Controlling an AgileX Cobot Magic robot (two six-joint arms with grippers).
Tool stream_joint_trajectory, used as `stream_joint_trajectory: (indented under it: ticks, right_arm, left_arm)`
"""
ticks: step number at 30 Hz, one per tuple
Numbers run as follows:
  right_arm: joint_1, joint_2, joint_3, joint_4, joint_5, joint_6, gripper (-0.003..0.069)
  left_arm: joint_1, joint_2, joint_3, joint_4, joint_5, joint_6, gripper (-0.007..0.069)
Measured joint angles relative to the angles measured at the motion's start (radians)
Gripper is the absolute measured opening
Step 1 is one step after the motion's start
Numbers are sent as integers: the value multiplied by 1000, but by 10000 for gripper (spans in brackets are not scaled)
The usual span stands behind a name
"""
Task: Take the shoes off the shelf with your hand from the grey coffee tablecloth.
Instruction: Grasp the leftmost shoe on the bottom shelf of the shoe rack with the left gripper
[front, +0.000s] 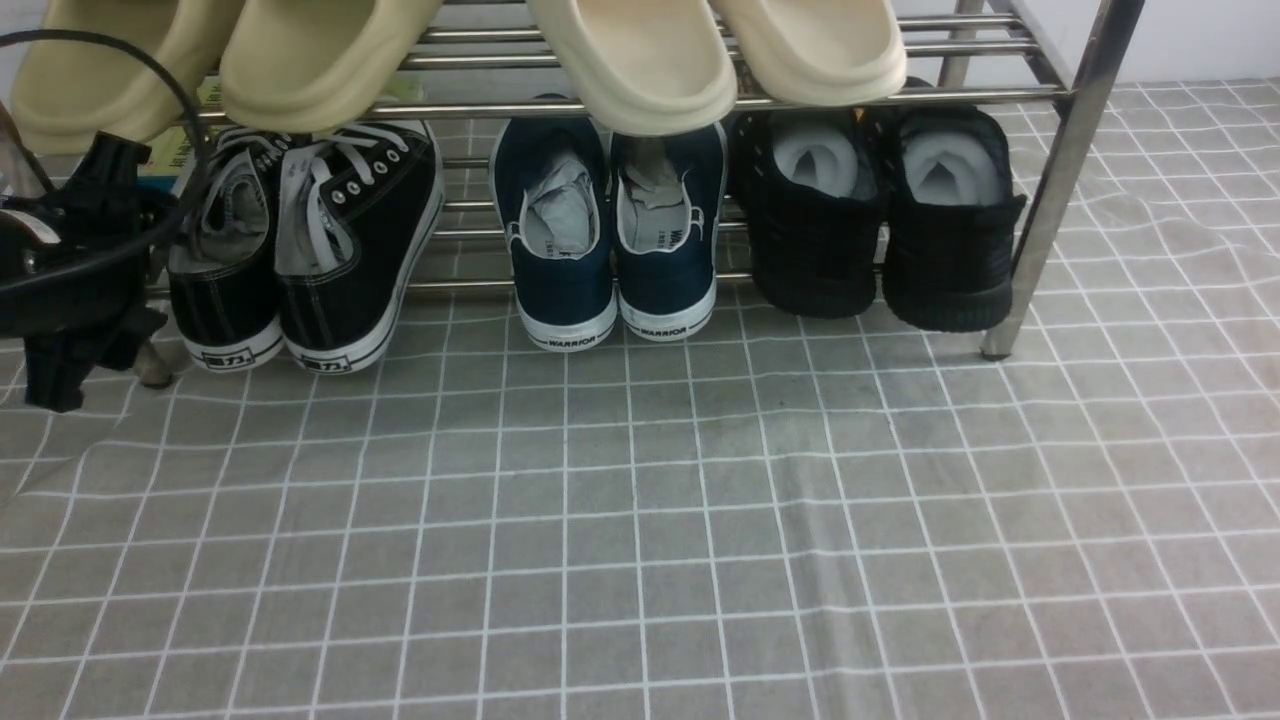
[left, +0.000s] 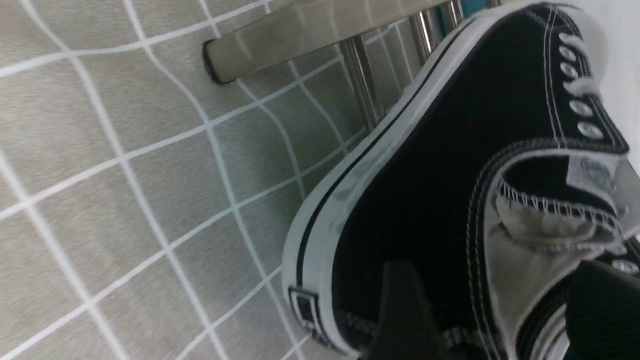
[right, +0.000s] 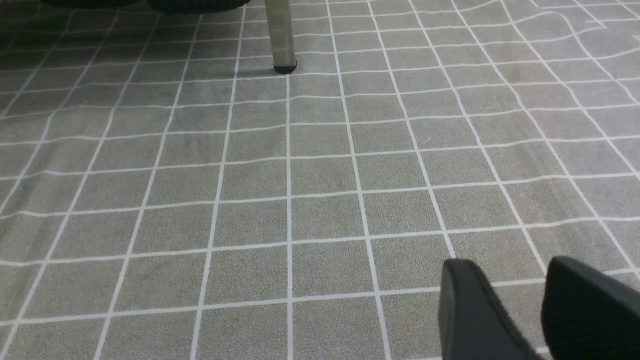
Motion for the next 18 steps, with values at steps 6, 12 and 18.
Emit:
stream_joint_trajectory:
  ticks: [6, 12, 18]
  right_arm:
    - [0, 0, 0, 0, 0, 0, 239]
    - [0, 0, 0, 0, 0, 0, 239]
    - [0, 0, 0, 0, 0, 0, 239]
  left_arm:
    - [0, 81, -2, 0, -55, -14, 449]
    - [0, 120, -2, 0, -53, -14, 407]
    - [0, 130, -2, 9, -18, -8, 151]
